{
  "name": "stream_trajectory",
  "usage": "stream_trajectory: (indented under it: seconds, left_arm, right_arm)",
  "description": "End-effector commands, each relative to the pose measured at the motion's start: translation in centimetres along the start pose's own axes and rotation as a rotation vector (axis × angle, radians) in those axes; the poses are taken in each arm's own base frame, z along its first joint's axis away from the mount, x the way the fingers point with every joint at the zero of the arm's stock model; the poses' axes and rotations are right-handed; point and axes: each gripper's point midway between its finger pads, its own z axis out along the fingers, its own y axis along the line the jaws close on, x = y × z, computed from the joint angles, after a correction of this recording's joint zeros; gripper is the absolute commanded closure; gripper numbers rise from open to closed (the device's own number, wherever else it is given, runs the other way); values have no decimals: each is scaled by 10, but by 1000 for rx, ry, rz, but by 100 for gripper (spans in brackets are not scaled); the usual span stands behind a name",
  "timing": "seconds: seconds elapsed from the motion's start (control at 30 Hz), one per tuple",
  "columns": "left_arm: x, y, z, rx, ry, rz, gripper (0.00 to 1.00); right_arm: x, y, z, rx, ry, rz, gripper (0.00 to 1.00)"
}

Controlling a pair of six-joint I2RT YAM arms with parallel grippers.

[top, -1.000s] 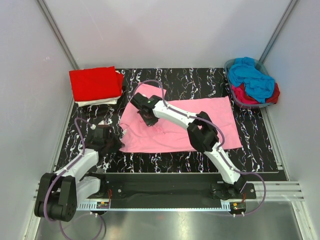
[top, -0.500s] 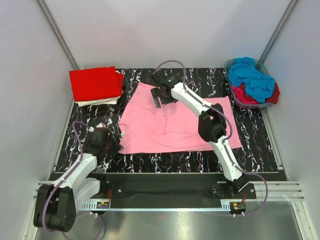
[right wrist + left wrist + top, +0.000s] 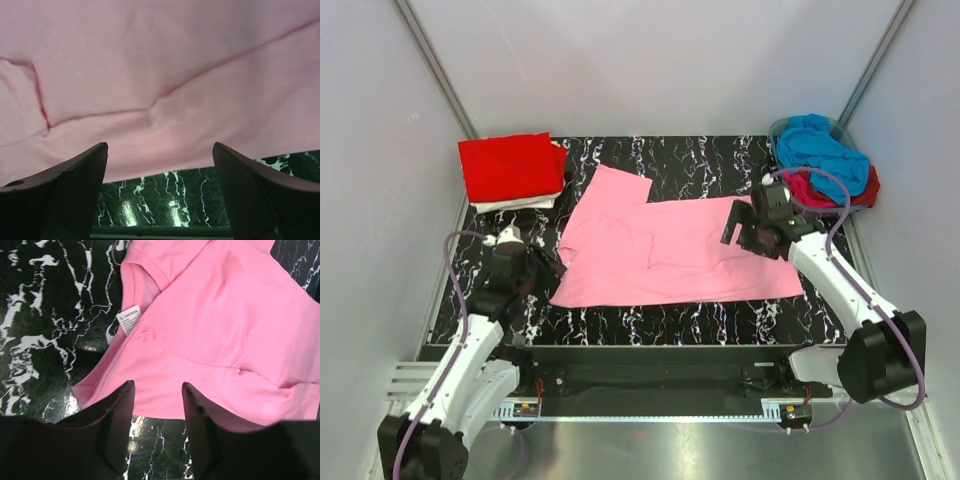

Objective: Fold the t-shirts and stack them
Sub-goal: Fold the tshirt

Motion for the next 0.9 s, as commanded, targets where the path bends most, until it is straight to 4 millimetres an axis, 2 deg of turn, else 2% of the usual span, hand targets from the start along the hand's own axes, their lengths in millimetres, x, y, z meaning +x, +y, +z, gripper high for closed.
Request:
stream_trajectory:
  seconds: [0.0,0.07,0.1,0.23,0.27,0.33,0.43,0.53,0.6,0.63,0.67,0.7,0.73,0.8,0.87]
  left_arm:
    - [12,-9,15,38,75,20,50]
    - [32,-3,27,30,158,33,50]
    - [33,-7,31,46,163,45,50]
    - [61,10,50,-9,287,70,51]
    - [64,14,52,-30,306,76,51]
    - [76,34,53,-134,367,77,51]
    - [84,51,48,-204,383,75,51]
    - [82,54,38,-220,338,45,50]
    - [84,58,30,-237,327,18,49]
    - [80,53,27,-211,294,7,49]
    - [84,55,24,-211,290,-33,49]
    - [86,55,20,-205,284,-46,50]
    - [81,48,15,-166,242,-58,49]
    - [84,49,9,-166,227,-84,49]
    - [75,44,5,-148,176,-106,49]
  right_arm:
    - [51,-8,30,-32,131,102,7]
    - [69,-23,41,-18,186,137,9]
    - [69,-30,46,-24,203,169,9]
    - [87,-48,60,-13,277,236,11]
    - [91,-48,61,-20,291,245,11]
    - [102,-44,65,-44,337,266,12]
    - [122,-44,65,-41,402,312,15]
    - [125,-49,55,-1,397,375,15]
    - [140,-55,48,27,415,414,14]
    - [139,-55,42,24,395,439,14]
    - [144,-57,38,18,397,426,12]
    - [149,-62,31,43,402,434,1]
    - [144,-64,21,57,361,470,0]
    - [141,-72,7,97,329,470,0]
    - [123,-77,-7,107,227,467,0]
